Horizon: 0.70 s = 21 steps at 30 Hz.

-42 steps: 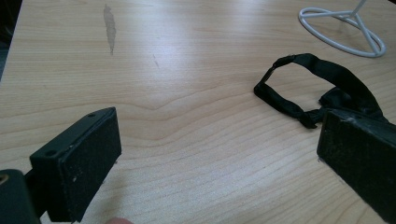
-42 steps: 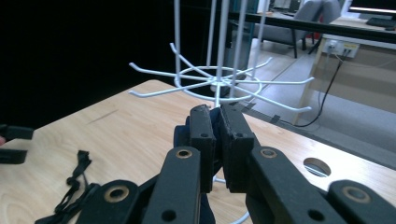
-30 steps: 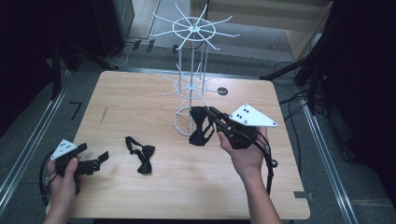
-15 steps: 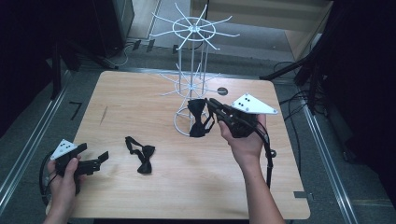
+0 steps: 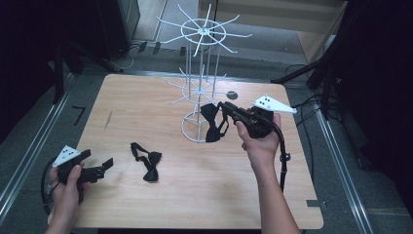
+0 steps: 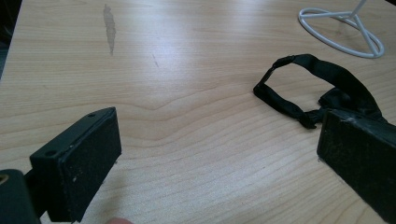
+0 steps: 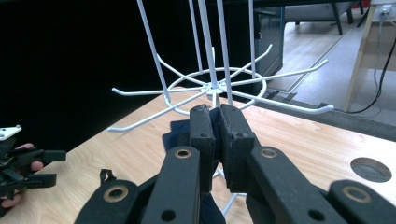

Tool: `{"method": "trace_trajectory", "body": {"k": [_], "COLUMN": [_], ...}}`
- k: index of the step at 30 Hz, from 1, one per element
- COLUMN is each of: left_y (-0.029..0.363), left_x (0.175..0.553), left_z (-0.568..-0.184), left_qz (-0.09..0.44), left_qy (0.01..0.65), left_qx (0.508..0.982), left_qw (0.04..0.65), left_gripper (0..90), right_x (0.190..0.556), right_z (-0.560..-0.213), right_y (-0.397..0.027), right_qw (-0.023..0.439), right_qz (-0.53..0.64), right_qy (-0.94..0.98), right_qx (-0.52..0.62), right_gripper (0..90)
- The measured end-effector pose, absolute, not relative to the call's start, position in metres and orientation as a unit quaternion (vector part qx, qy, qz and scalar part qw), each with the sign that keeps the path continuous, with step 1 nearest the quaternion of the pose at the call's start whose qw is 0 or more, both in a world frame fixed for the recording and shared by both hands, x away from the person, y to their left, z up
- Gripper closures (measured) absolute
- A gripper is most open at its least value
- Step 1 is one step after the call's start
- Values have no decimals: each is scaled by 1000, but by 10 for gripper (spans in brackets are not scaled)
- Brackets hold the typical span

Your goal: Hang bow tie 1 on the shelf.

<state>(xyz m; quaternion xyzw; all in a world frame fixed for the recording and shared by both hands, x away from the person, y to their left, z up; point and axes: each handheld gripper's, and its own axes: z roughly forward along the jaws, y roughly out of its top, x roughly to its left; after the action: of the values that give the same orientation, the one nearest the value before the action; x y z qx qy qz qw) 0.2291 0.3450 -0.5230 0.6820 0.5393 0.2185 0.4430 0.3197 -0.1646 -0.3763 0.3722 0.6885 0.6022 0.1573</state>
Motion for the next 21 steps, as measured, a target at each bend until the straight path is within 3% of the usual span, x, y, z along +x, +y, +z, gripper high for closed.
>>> {"method": "trace_trajectory", "body": {"k": [14,21], "left_y": [345,345], "left_x": [229,229], "left_z": [-523,-523], "left_qz": [216,217], "left_qy": [539,540], "left_qx": [683,683], "left_qw": [443,442], "left_gripper": [1,2], "right_x": [316,326], "right_z": [-370,-380], "right_y": [-171,-179], "right_qw": [176,150], "right_qz": [601,607], "right_qy": [682,671], "right_qx": [377,399], "right_gripper": [858,855]}}
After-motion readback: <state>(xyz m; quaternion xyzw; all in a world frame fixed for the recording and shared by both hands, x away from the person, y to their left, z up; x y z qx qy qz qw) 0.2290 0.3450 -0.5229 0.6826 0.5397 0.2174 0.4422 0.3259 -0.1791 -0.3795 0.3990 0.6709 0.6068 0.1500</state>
